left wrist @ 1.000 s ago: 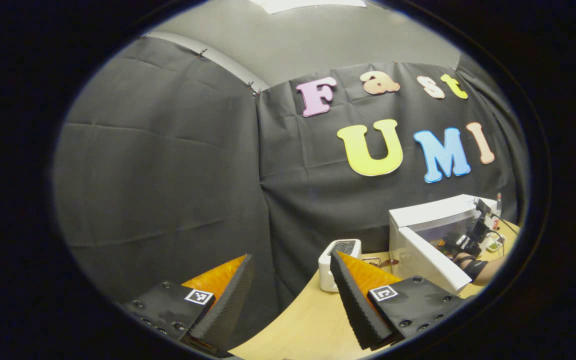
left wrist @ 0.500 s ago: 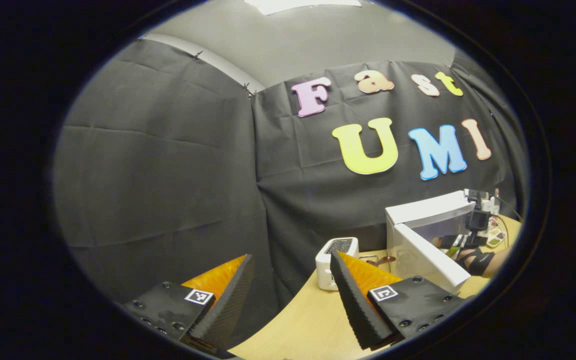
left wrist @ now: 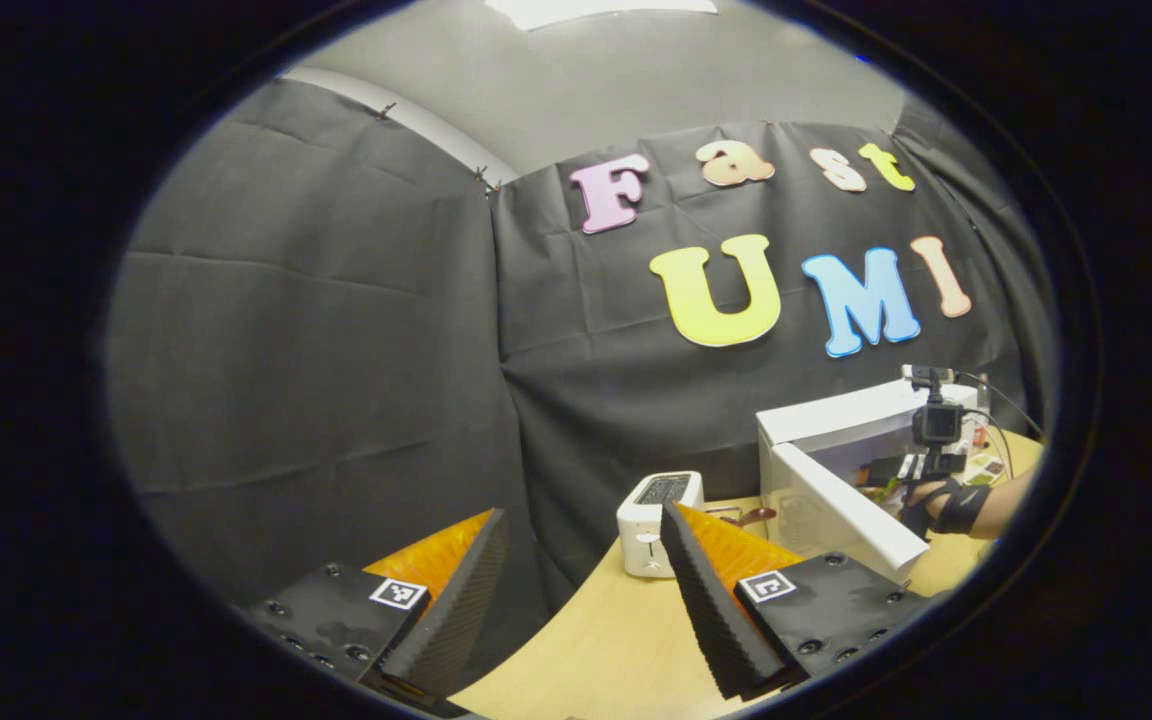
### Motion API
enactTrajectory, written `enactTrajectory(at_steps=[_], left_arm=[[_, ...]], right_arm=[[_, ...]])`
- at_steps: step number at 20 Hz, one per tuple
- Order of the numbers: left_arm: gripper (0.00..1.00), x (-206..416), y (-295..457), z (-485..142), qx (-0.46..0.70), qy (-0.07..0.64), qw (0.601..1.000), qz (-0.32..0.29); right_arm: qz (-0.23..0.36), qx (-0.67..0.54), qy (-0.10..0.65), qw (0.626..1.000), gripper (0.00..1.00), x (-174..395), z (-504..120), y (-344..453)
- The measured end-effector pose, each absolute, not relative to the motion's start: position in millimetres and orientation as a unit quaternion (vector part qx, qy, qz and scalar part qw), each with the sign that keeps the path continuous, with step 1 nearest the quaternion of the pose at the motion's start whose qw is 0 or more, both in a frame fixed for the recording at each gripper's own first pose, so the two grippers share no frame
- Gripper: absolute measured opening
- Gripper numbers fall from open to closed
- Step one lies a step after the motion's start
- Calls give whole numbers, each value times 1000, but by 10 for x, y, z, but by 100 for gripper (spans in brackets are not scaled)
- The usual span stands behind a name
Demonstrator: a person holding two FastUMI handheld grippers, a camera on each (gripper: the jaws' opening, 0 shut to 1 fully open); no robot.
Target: Open the microwave oven with the left hand, put the food in, and close the microwave oven.
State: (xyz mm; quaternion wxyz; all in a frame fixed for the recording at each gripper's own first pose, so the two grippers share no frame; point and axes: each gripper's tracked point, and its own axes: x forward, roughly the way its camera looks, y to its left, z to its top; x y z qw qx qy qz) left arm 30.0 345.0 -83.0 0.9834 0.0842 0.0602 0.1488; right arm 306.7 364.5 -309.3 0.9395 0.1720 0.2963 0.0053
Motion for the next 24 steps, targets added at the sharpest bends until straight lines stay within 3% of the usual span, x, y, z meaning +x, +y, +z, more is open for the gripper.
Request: enactTrajectory(at_steps=[6, 16, 18, 19, 21, 24], left_arm=[[100, 275, 3516, -830, 82, 58, 983, 154], [100, 517, 3232, -1250, 53, 71, 988, 124], [93, 541, 3159, -1429, 47, 84, 988, 121], [100, 529, 3122, -1519, 44, 90, 988, 120], [100, 490, 3056, -1674, 40, 105, 987, 119], [95, 438, 2944, -1911, 22, 129, 984, 117]], right_arm=[[-54, 72, 313, 946, 99, 2875, -3165, 3286], [21, 20, 206, 978, 99, 2483, -2125, 3120], [38, 16, 188, 981, 99, 2332, -1883, 3064], [48, 15, 177, 983, 99, 2249, -1751, 3046], [59, 9, 153, 987, 99, 2083, -1482, 2930], [76, 14, 125, 989, 98, 1813, -1156, 2783]])
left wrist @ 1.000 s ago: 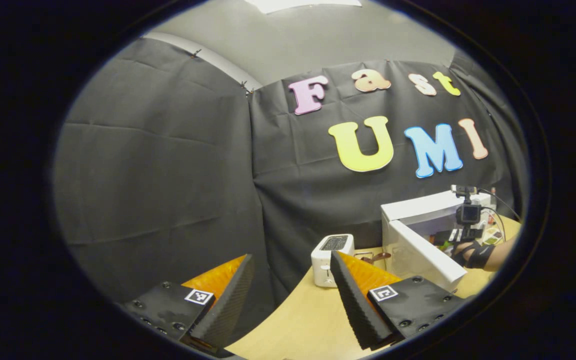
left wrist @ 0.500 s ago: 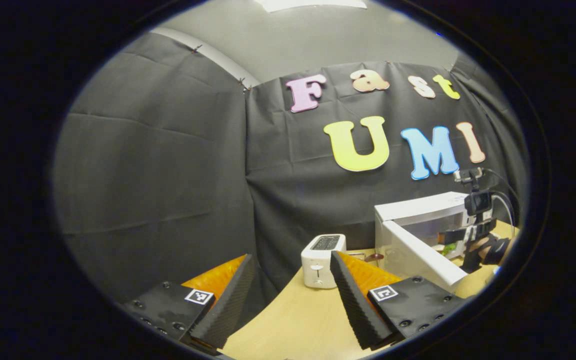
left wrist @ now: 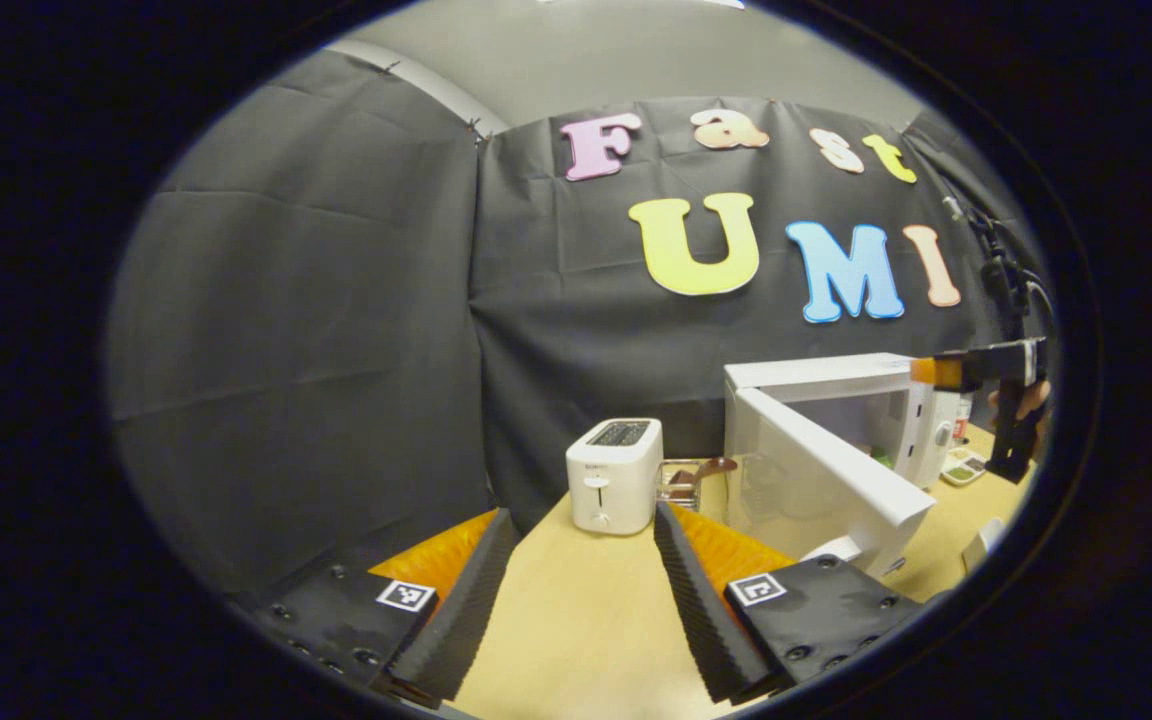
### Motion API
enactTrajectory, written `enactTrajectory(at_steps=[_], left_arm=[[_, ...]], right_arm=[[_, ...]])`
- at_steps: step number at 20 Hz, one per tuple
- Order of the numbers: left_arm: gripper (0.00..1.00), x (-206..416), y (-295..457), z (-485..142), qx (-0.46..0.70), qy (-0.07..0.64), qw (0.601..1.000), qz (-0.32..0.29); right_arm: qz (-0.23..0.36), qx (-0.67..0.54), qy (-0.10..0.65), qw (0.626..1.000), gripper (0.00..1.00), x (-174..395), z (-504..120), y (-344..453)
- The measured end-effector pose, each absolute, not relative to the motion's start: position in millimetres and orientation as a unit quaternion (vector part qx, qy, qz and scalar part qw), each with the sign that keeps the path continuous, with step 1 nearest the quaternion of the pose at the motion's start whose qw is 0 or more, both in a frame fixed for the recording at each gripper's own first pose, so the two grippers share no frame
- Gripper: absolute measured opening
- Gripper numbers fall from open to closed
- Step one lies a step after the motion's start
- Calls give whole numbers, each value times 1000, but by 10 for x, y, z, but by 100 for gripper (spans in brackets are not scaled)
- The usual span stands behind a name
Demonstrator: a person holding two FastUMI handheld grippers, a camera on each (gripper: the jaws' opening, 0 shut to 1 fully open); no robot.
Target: Open the microwave oven with the left hand, put the food in, and close the microwave oven.
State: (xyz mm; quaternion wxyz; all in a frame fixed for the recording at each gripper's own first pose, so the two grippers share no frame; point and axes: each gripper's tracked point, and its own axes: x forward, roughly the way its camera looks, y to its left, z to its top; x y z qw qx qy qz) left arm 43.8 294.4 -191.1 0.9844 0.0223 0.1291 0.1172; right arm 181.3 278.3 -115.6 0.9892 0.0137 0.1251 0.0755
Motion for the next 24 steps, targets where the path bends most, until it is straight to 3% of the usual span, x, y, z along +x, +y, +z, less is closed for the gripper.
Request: enactTrajectory(at_steps=[2, 5, 7, 8, 9, 10, 11, 12, 13, 19, 20, 21, 24], left_arm=[[86, 421, 2859, -2013, 13, 140, 983, 117], [45, 355, 2724, -2109, 16, 152, 981, 120], [41, 327, 2504, -2190, 13, 163, 981, 101], [41, 366, 2552, -2194, 30, 161, 979, 123], [13, 353, 2431, -2227, 31, 167, 979, 112], [15, 328, 2331, -2263, 28, 174, 979, 104], [8, 329, 2213, -2301, 24, 178, 979, 93], [13, 304, 2109, -2332, 24, 182, 980, 84], [9, 300, 2013, -2361, 27, 185, 979, 76], [7, 363, 1573, -2242, 22, 179, 983, 44], [2, 384, 1472, -2247, 26, 177, 983, 33], [7, 413, 1371, -2232, 27, 175, 984, 20], [3, 518, 1007, -2183, 21, 172, 985, -23]], right_arm=[[88, 12, 112, 990, 98, 1650, -965, 2668], [102, 18, 87, 991, 98, 1448, -666, 2441], [109, 26, 69, 991, 98, 1318, -449, 2309], [111, 28, 60, 992, 98, 1272, -402, 2219], [113, 31, 52, 992, 98, 1235, -280, 2195], [115, 33, 45, 992, 98, 1175, -210, 2131], [117, 32, 40, 992, 98, 1153, -154, 2068], [118, 30, 35, 992, 98, 1114, -116, 2021], [120, 27, 32, 992, 98, 1076, -88, 1974], [114, 17, 46, 992, 98, 917, -163, 1682], [111, 17, 50, 992, 98, 903, -177, 1639], [109, 17, 51, 993, 98, 889, -179, 1597], [97, 18, 55, 994, 98, 883, -189, 1457]])
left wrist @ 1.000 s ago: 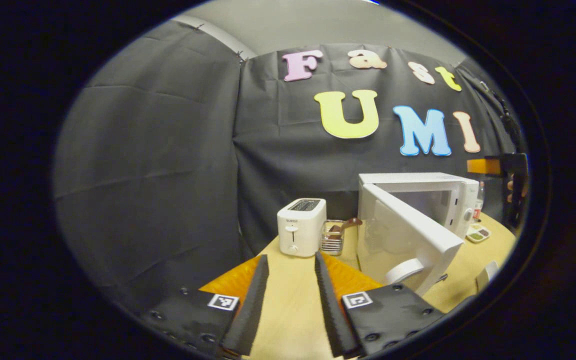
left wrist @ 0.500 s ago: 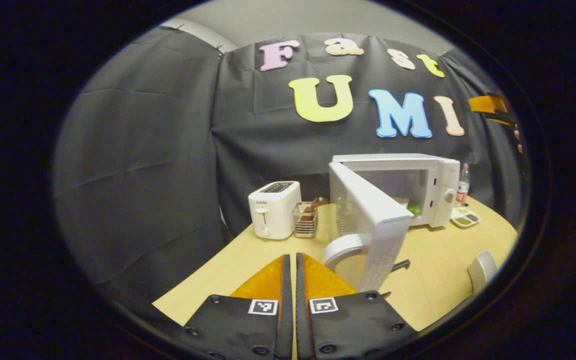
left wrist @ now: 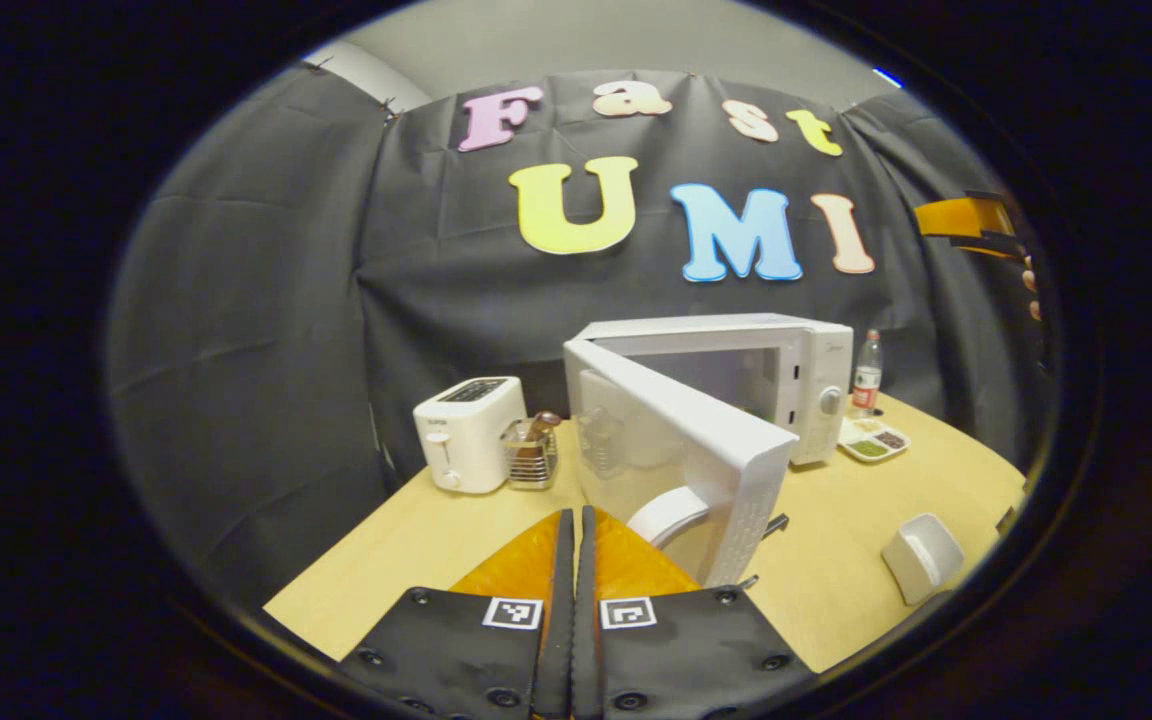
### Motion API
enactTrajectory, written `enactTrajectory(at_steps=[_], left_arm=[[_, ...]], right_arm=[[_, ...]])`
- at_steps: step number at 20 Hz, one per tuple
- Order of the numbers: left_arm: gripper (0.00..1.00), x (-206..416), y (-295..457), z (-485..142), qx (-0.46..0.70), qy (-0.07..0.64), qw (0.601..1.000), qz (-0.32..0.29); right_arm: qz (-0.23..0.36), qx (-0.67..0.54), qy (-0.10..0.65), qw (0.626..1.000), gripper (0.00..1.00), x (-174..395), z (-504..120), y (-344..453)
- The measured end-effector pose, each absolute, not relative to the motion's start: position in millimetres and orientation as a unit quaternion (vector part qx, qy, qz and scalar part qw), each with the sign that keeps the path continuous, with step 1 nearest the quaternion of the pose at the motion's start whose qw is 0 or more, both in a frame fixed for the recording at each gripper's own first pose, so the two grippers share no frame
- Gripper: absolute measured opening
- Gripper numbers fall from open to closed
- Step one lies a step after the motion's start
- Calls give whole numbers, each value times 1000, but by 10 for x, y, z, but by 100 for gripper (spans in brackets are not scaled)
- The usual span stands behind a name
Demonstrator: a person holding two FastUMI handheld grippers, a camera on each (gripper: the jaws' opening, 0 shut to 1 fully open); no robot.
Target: Open the microwave oven with the left hand, put the food in, and close the microwave oven.
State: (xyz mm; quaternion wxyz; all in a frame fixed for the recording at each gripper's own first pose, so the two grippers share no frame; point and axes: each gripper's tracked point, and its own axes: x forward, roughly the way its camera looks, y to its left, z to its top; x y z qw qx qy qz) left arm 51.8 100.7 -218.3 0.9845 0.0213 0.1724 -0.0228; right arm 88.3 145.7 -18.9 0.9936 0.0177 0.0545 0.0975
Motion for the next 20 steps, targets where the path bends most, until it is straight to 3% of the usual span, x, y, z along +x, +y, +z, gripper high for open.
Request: enactTrajectory(at_steps=[1, 5, 6, 11, 20], left_arm=[[7, 557, 880, -2179, 22, 171, 984, -38], [3, 742, 452, -2119, 26, 161, 982, -93], [7, 781, 345, -2116, 26, 158, 981, -105], [3, 1015, -89, -2085, 22, 151, 976, -154], [7, 1567, -663, -2114, -5, 150, 968, -199]], right_arm=[[92, 19, 55, 994, 98, 871, -176, 1414], [62, 10, 54, 997, 98, 842, -167, 1189], [55, 9, 55, 997, 98, 827, -169, 1146], [20, 7, 61, 998, 98, 722, -210, 860], [-47, 0, 63, 997, 98, 596, -215, 402]])
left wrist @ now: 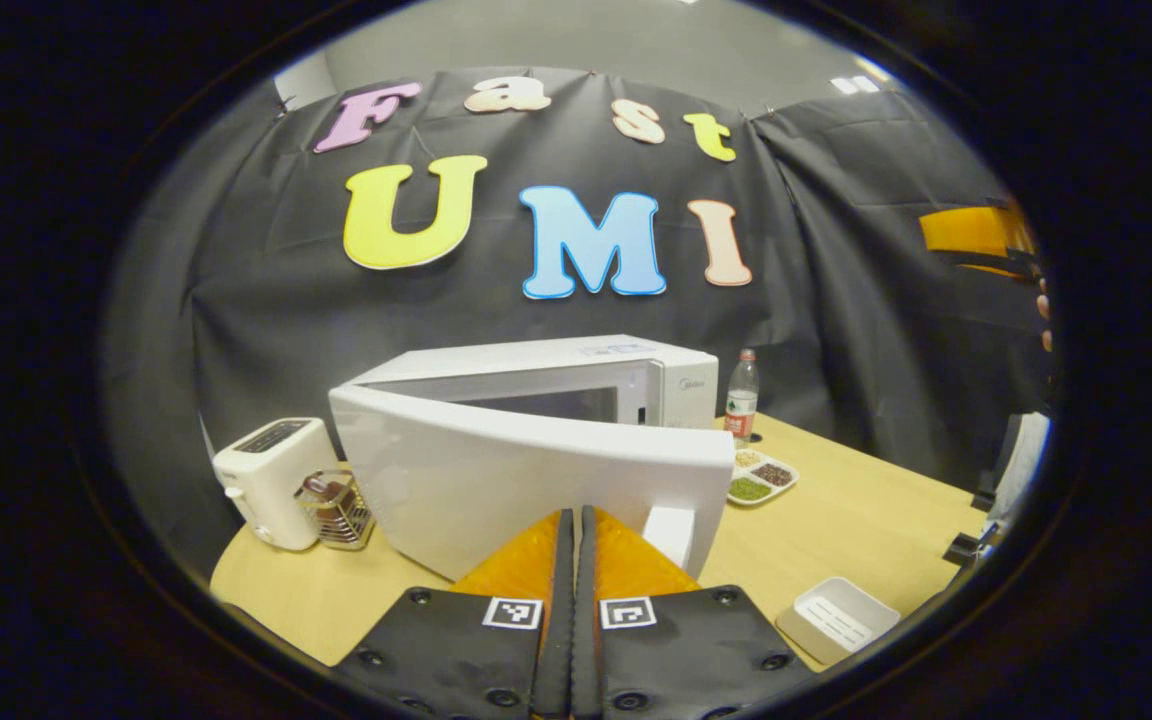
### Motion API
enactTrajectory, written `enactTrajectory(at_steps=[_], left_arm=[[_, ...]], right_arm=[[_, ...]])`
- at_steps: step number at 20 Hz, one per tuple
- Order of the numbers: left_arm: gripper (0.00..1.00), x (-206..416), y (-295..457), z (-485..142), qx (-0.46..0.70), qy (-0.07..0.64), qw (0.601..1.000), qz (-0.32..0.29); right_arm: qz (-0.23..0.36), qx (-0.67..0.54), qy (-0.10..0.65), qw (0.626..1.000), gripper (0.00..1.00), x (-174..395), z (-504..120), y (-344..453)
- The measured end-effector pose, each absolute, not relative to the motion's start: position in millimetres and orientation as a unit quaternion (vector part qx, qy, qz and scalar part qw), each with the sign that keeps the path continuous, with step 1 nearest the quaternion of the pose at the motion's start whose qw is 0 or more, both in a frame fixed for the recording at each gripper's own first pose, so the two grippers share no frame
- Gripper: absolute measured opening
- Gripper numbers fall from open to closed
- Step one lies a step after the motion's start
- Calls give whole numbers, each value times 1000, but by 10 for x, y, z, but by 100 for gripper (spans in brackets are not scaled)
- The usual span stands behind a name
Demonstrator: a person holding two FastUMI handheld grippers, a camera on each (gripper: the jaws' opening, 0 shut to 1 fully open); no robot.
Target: Open the microwave oven with the left hand, put the food in, and close the microwave oven.
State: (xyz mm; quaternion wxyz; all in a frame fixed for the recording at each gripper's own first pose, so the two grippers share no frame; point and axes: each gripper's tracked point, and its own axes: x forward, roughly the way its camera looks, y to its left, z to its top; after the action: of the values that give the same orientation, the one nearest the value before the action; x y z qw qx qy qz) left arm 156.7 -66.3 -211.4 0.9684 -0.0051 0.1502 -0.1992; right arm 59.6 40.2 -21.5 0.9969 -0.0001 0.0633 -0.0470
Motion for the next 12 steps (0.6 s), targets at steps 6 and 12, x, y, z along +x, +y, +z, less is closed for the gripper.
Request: enactTrajectory(at_steps=[6, 12], left_arm=[[2, 1983, -907, -2149, -21, 152, 968, -201], [7, 2443, -1021, -2215, -18, 156, 971, -182]], right_arm=[[-74, -4, 68, 995, 98, 573, -267, 204], [-90, -6, 71, 993, 98, 583, -282, 32]])
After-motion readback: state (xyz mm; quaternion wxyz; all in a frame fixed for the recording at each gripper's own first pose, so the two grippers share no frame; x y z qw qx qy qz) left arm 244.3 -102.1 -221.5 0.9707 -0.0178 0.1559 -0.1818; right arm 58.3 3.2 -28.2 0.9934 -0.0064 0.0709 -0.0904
